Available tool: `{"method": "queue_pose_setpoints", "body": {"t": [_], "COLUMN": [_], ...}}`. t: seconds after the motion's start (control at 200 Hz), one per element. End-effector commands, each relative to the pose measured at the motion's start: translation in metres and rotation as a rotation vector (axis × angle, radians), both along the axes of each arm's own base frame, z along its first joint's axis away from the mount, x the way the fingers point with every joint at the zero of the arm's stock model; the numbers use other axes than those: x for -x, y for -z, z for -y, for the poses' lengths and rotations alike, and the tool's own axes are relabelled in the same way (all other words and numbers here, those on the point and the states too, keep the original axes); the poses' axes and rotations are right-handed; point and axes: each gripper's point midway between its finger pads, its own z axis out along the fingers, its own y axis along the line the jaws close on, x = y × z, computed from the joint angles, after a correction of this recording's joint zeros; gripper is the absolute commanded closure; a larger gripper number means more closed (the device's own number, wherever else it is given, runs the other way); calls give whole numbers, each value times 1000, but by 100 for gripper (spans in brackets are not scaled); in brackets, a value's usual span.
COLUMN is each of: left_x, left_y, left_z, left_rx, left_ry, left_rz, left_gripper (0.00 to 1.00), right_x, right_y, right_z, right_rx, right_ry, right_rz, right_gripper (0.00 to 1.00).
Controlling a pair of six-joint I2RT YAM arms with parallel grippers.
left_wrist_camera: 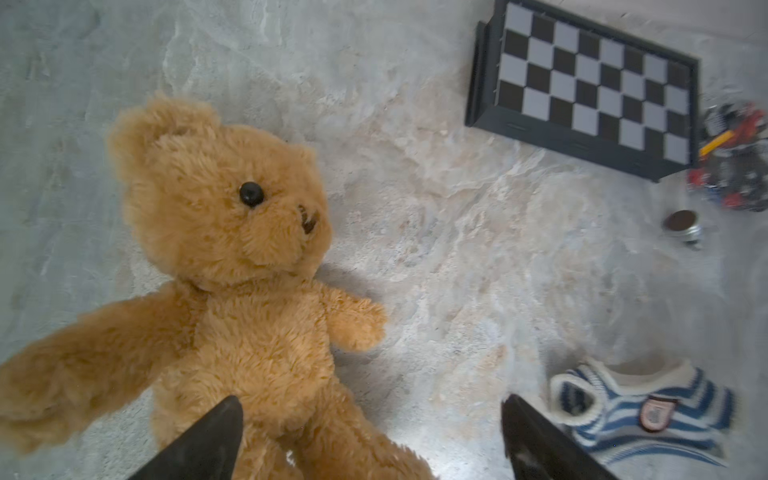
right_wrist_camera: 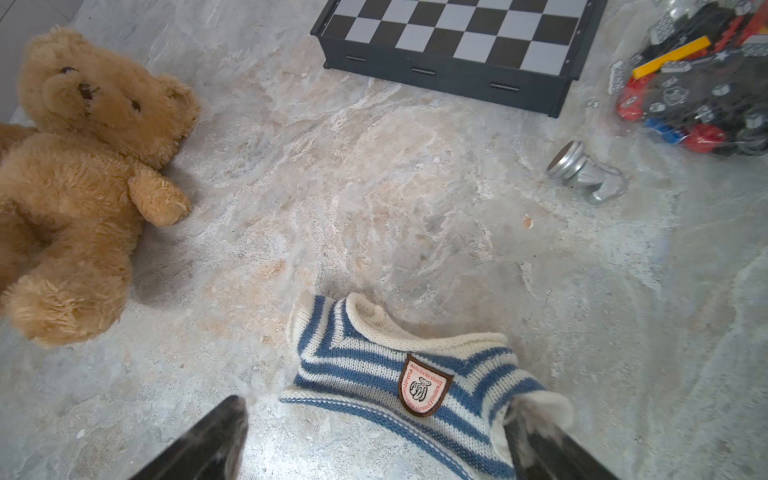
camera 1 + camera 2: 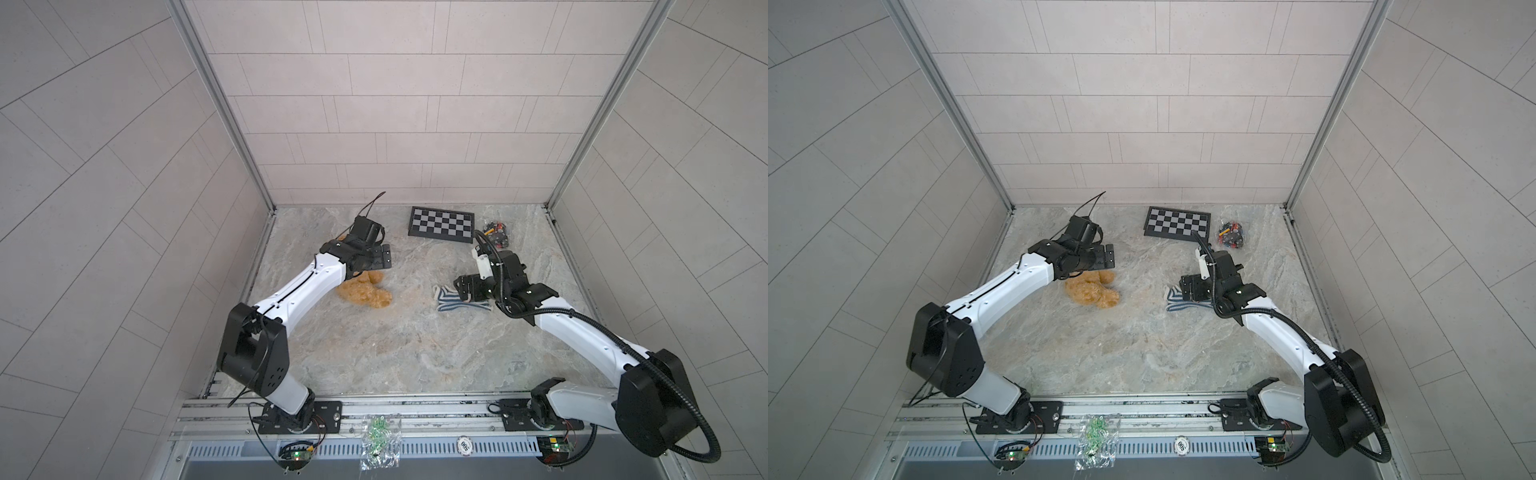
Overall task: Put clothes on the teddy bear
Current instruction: 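Reach the left gripper to the teddy bear while the right moves over the sweater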
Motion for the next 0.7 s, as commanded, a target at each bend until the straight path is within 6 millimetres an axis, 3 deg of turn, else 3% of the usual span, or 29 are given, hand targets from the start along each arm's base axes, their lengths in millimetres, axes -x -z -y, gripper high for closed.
{"method": "queue_pose_setpoints", "body": {"t": [0.0,0.471,0.691], "left_x": [8,-3,-3], "left_y": [17,77,89], "left_z": [-22,-53,-64], "left_rx": [-148,-346,-390], "left_ry": [-30,-143,-165], "left_rz": [-79,-194,-208], "left_gripper": [0,0,4], "right_x": [4,-2,-2], "right_y": [6,-8,-14], "right_z": [-8,-36,-40], "right_rx": [-16,-90,-104], "right_ry": [-38,-133,-139], "right_rz": [-22,-2,5], "right_gripper": [1,1,1]}}
